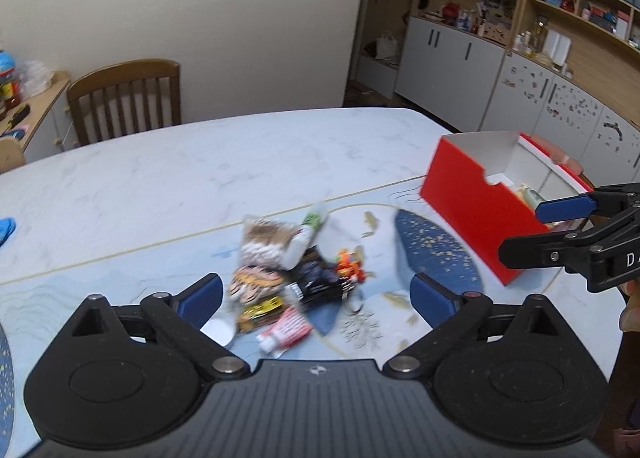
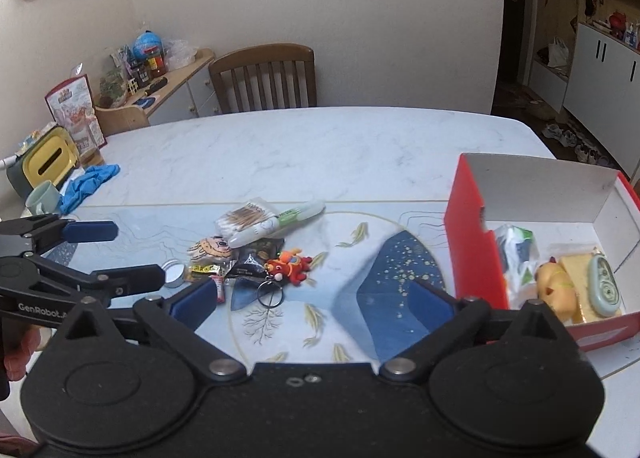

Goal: Organize objects
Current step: 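Lift both grippers out of the box and back over the table, then move the left gripper to the white jar lid while the right approaches the red dragon keychain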

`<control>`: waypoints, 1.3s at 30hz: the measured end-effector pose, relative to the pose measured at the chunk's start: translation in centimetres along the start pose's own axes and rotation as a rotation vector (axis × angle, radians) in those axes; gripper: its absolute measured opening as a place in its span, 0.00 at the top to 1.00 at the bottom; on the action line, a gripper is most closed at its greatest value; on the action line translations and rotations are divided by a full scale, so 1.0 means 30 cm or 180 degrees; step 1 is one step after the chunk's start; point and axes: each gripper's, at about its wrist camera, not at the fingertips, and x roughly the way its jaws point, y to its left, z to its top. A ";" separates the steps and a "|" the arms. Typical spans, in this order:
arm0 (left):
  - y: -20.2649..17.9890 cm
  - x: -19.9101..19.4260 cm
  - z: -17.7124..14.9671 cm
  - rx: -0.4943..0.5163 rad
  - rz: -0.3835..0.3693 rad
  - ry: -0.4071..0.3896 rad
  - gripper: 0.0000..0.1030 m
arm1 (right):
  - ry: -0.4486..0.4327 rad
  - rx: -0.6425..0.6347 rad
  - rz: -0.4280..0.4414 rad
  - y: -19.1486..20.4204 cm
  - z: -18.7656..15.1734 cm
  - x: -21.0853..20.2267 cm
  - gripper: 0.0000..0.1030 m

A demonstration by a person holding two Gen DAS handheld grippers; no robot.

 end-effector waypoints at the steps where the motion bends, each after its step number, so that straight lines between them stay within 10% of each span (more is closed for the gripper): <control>1: 0.014 0.004 -0.009 -0.0018 0.0026 0.0002 0.00 | 0.0015 -0.0010 -0.0015 0.008 -0.001 0.012 0.01; 11: 0.170 0.095 -0.100 -0.0035 0.0437 0.0124 0.00 | 0.0114 -0.0256 -0.0143 0.068 -0.001 0.143 0.01; 39: 0.295 0.317 -0.167 0.0049 0.0392 0.0313 0.01 | 0.0667 0.0442 -0.0456 -0.005 0.090 0.533 0.09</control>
